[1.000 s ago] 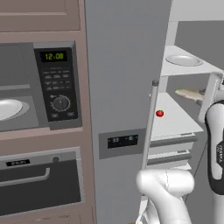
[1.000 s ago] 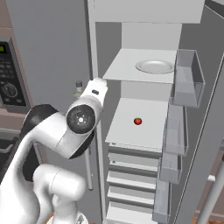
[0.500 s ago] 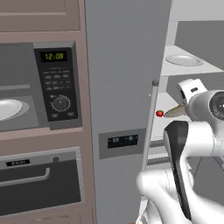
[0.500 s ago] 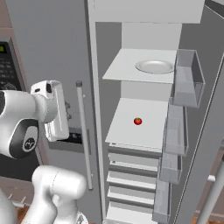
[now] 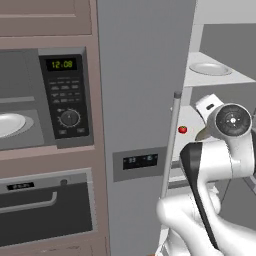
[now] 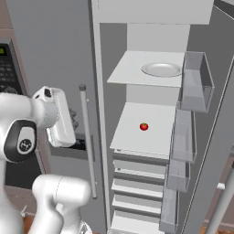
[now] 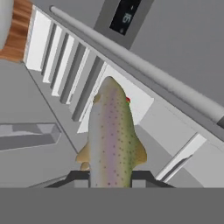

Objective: Transport the fish from the fridge to the microwave and turn on the microwave.

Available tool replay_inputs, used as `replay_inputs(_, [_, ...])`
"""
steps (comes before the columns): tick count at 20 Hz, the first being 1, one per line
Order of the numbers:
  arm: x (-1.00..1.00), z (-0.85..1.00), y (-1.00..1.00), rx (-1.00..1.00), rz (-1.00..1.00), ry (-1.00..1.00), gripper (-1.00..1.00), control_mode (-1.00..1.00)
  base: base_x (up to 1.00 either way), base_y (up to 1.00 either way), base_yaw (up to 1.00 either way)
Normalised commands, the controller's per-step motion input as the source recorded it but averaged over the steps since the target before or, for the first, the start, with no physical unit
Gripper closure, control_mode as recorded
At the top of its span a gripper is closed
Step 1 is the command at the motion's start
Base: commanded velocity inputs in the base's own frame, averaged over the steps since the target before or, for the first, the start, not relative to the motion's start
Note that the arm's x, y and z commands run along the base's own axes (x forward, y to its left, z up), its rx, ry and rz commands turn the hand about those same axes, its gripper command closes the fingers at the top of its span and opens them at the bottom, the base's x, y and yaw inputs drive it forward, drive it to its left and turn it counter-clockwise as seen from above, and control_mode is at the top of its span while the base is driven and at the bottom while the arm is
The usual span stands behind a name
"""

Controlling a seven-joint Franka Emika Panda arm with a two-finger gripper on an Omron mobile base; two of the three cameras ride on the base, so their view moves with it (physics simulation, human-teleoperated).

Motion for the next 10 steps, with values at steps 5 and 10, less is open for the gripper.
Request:
replay_inputs(5, [-0.02, -0.15, -0.47, 0.07, 0.0, -0.07, 1.0, -1.0, 0.0, 0.0, 0.0])
replay_inputs(10, [0.0, -0.03, -0.26, 0.05, 0.0, -0.05, 1.0, -1.0, 0.0, 0.0, 0.0])
